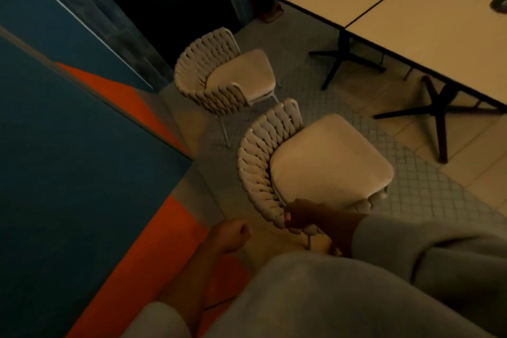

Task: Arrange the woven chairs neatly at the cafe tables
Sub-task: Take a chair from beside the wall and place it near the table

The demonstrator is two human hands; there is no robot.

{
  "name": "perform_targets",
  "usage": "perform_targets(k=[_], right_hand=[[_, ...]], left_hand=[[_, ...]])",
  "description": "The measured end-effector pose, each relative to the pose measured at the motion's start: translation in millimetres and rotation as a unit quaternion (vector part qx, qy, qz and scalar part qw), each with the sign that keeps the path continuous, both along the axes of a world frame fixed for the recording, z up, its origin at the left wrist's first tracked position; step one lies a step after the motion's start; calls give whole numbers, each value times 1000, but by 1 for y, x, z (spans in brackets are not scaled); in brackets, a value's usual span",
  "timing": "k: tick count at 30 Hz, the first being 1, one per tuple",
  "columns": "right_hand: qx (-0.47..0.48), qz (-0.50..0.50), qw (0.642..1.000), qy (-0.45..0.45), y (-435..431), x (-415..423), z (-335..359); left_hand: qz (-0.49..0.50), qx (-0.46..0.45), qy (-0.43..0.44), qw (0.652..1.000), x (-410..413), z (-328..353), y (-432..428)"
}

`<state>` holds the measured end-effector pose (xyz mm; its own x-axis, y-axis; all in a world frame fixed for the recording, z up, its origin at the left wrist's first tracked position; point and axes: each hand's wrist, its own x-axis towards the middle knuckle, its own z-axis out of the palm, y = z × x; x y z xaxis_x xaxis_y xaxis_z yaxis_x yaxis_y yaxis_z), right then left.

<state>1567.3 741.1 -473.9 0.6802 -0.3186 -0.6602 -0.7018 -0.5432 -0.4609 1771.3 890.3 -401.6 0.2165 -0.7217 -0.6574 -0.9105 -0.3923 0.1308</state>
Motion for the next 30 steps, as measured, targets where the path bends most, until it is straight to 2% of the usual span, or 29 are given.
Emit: perform_targets(k=[7, 13, 21, 30], right_hand=[[37, -55, 998, -18, -8, -4, -26], [56, -112, 992, -6, -20, -19, -37], [51, -165, 985, 25, -41, -12, -41], [37, -246, 965, 83, -40, 50, -38]], left_hand=[[-20, 64, -12, 998, 20, 2, -42], [-24, 57, 20, 998, 23, -4, -93], [-91, 20, 55, 994, 27, -27, -151], [-169, 24, 119, 978, 112, -71, -194]])
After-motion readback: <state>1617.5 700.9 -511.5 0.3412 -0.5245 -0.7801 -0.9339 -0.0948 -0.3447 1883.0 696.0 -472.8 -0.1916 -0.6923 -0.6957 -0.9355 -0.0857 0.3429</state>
